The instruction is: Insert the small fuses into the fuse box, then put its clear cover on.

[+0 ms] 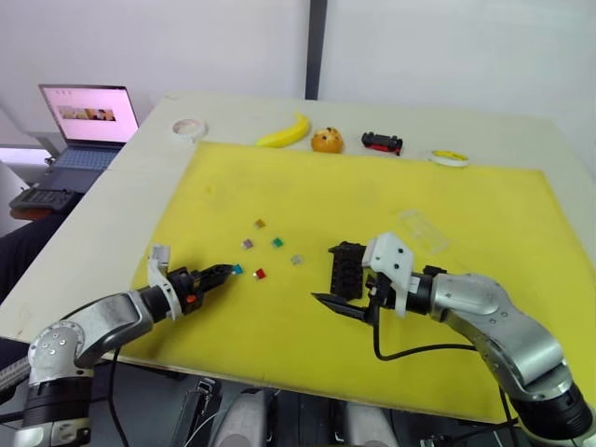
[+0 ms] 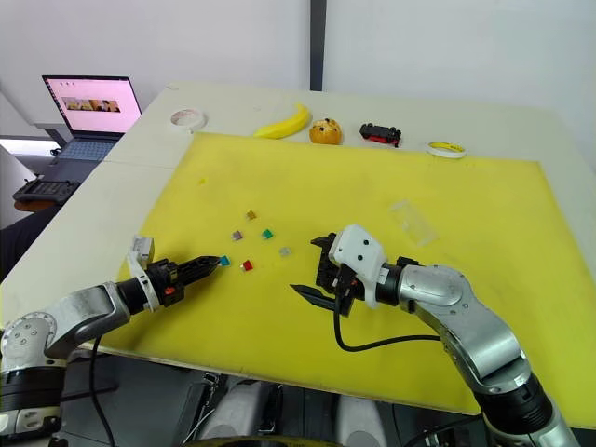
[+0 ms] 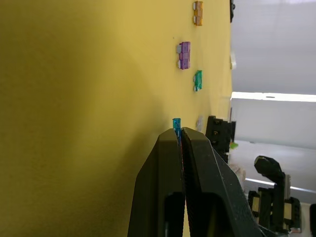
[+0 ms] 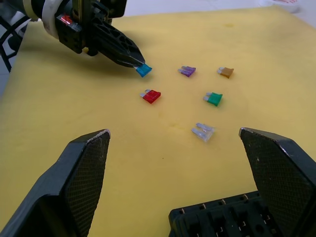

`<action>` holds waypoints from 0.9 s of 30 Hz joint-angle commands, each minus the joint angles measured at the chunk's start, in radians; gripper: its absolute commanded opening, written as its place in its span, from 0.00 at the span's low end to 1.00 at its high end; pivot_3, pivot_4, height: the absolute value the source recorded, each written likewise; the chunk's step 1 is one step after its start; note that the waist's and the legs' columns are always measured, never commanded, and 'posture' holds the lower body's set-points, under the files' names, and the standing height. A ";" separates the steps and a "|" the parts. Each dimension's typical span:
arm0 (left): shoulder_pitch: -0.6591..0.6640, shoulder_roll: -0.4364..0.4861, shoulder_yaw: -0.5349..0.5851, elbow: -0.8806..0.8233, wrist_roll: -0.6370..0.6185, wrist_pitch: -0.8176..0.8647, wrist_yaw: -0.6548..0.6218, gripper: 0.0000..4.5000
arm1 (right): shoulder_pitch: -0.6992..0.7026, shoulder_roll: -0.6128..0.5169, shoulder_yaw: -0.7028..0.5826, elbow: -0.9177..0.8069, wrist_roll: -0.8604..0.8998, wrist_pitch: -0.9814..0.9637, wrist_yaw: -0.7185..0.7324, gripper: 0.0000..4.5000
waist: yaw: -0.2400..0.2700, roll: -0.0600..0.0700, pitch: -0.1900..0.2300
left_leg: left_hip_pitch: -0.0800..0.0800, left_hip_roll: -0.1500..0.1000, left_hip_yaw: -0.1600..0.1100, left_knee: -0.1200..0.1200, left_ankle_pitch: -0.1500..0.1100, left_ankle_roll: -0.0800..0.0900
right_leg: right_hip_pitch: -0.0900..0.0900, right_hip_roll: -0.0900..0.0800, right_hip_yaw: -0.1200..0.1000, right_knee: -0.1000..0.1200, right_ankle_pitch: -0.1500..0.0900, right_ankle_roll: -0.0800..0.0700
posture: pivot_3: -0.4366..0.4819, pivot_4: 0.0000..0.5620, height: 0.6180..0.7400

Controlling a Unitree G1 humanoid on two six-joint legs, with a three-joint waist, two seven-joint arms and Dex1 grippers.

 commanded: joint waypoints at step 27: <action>-0.390 -0.194 -0.015 -0.142 0.002 -0.017 -0.164 0.01 | -0.234 0.565 -0.263 0.157 0.980 0.267 -0.758 1.00 | -0.046 -0.003 0.002 | -0.015 0.000 -0.005 0.002 0.009 -0.009 | -0.015 0.007 -0.002 0.010 0.003 0.005 | 0.48 0.27 1.00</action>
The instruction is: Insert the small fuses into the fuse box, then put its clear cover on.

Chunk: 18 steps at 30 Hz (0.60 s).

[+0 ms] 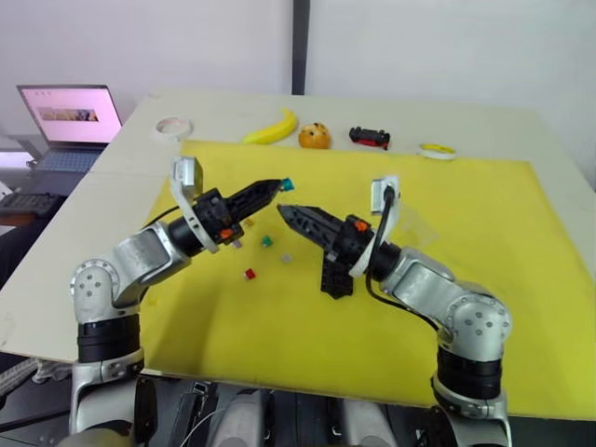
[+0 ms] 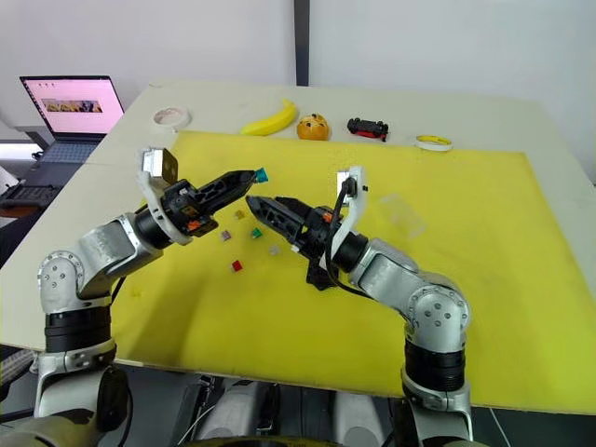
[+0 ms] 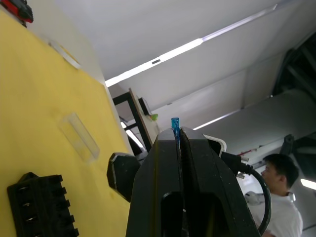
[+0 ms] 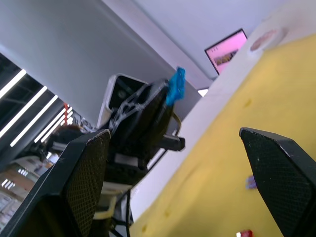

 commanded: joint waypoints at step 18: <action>0.006 -0.059 -0.019 -0.027 -0.009 -0.054 0.007 0.00 | -0.017 -0.005 0.041 -0.020 0.054 -0.146 -0.068 0.49 | -0.001 0.000 0.000 | 0.000 0.000 0.000 0.000 0.001 -0.001 | 0.000 0.001 0.000 0.000 0.000 0.000 | 0.48 0.27 1.00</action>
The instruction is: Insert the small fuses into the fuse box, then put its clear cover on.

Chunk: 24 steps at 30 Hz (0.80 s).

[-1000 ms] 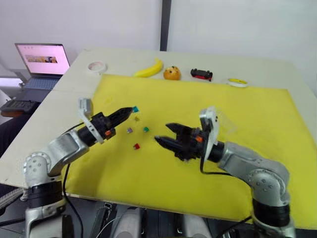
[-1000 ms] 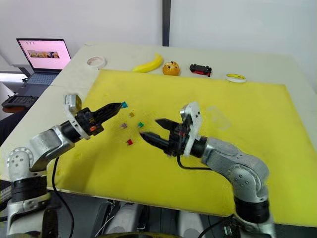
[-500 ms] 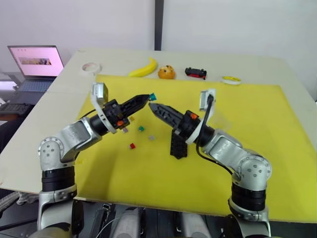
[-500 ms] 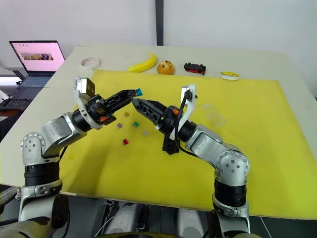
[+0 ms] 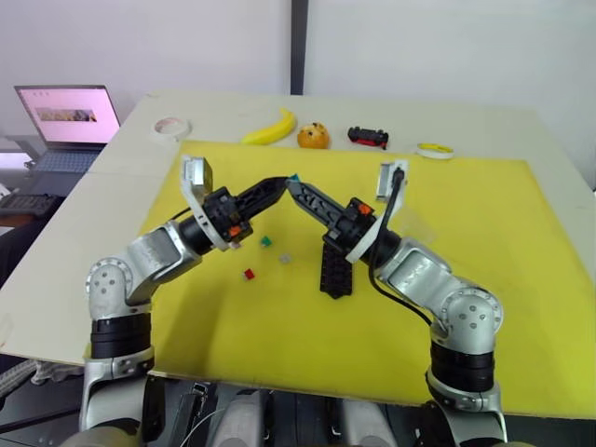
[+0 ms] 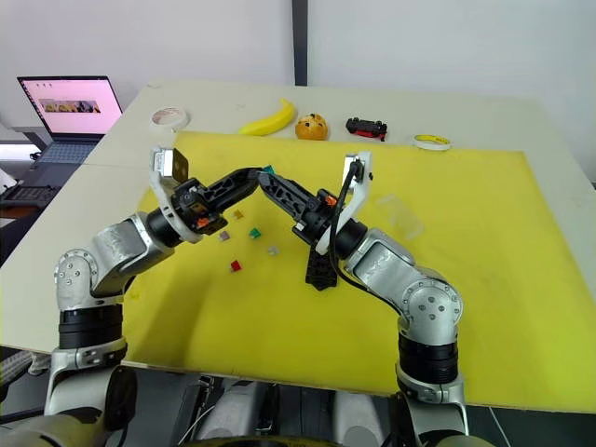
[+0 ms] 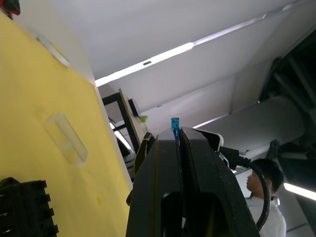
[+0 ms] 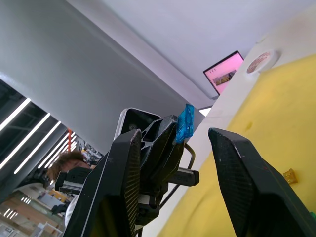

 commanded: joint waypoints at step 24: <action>0.006 -0.055 0.020 -0.035 -0.009 -0.044 0.039 0.00 | 0.015 -0.003 0.031 -0.050 0.052 -0.090 -0.031 0.49 | 0.000 0.000 0.000 | 0.000 0.000 0.000 0.000 0.000 0.000 | 0.000 0.001 0.000 0.000 0.000 0.000 | 0.48 0.27 1.00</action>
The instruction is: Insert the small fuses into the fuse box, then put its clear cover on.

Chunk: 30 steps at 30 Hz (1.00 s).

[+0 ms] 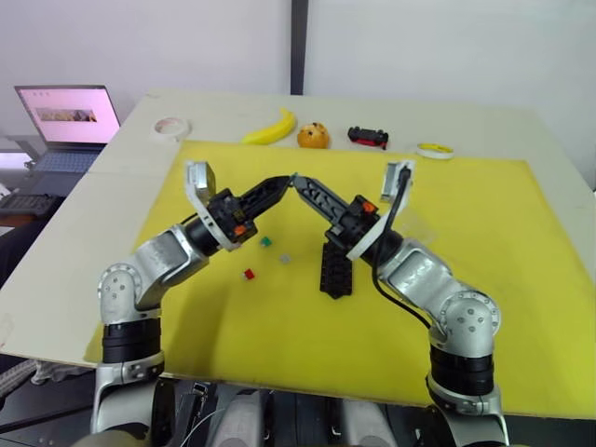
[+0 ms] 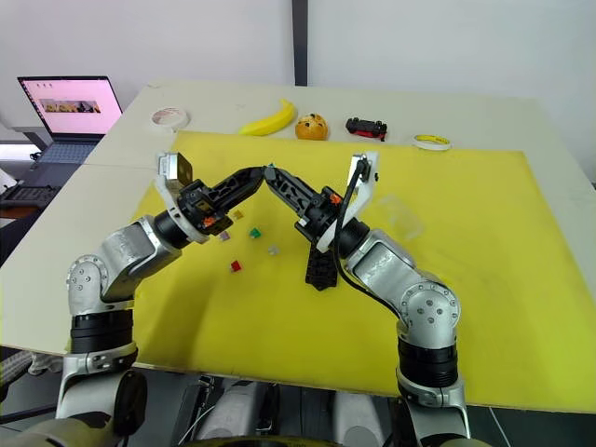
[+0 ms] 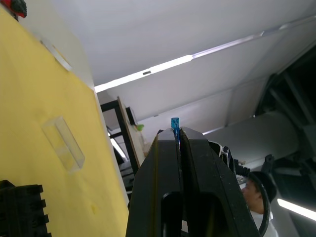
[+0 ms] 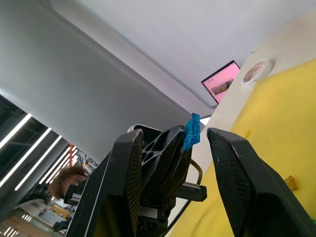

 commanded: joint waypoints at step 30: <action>-0.006 -0.026 0.015 -0.036 -0.009 -0.002 0.012 0.00 | 0.003 0.007 0.022 -0.048 0.038 -0.051 -0.014 0.01 | 0.000 0.000 0.000 | 0.000 0.000 0.000 0.001 0.000 0.000 | 0.000 0.001 0.000 0.001 0.000 0.000 | 0.48 0.27 1.00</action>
